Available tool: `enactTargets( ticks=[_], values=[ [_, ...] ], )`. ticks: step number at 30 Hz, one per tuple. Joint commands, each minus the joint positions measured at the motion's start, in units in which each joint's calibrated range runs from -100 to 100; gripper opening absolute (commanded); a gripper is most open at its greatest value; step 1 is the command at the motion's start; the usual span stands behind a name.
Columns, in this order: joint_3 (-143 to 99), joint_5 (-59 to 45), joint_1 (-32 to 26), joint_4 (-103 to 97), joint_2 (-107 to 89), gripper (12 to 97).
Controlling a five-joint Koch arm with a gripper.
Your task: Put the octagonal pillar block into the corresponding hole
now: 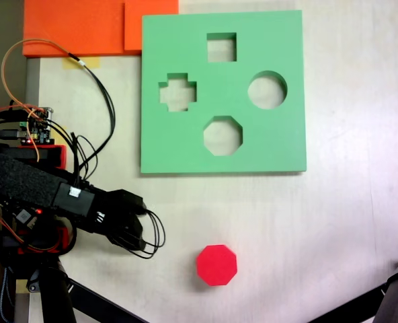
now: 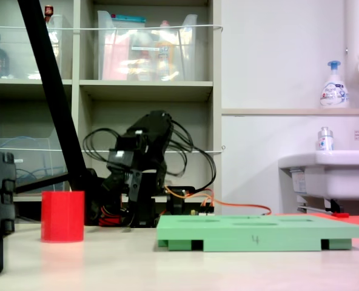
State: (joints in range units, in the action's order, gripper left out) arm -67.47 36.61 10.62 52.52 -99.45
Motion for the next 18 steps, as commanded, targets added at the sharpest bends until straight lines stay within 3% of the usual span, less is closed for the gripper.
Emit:
enactTargets(
  ticks=[1, 4, 12, 14, 18],
  values=[
    [7.75, 1.42, -0.15, 12.52, -0.55, 40.3],
    [16.02, 1.61, -0.24, 21.09, -0.55, 38.5],
    [44.44, 1.56, 0.83, 40.55, 25.15, 38.9],
    [48.12, 1.47, 0.83, 42.47, 26.97, 42.5],
    [62.48, 1.42, 0.83, 47.19, 36.88, 60.4]
  ],
)
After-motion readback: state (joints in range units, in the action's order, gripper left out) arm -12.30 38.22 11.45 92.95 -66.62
